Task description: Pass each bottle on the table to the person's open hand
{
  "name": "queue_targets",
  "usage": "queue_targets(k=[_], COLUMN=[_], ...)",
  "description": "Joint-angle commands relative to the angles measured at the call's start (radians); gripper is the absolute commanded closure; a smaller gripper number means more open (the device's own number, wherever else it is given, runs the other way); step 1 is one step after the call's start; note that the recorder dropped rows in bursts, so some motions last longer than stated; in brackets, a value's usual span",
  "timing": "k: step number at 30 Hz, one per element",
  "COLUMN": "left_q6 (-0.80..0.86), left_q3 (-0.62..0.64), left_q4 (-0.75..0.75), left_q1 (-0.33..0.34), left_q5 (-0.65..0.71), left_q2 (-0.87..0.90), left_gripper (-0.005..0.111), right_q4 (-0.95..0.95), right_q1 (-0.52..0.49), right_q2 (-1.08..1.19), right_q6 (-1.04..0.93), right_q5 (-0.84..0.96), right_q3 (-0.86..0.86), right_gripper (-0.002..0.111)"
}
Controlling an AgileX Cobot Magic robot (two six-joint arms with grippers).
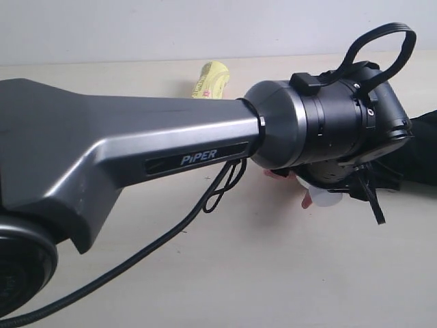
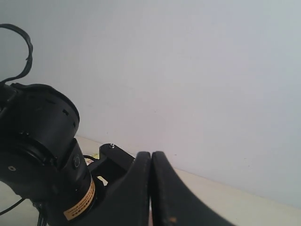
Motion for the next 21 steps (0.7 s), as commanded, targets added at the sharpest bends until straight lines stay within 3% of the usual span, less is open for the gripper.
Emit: queue_targets(k=[1, 21], left_q6=[0.031, 0.095], left_q3=[0.001, 0.001], left_q4=[-0.003, -0.003], left_q1=[-0.004, -0.004], left_q5=[0.047, 0.092], left_q2=[-0.002, -0.065], left_gripper=[0.030, 0.030], right_q4=[0.002, 0.002], right_q1=[-0.003, -0.003], right_q2=[-0.004, -0.004], right_q6=[0.001, 0.001], right_q5=[-0.008, -0.008], right_q3=[0.002, 0.002], right_gripper=[0.108, 0.108])
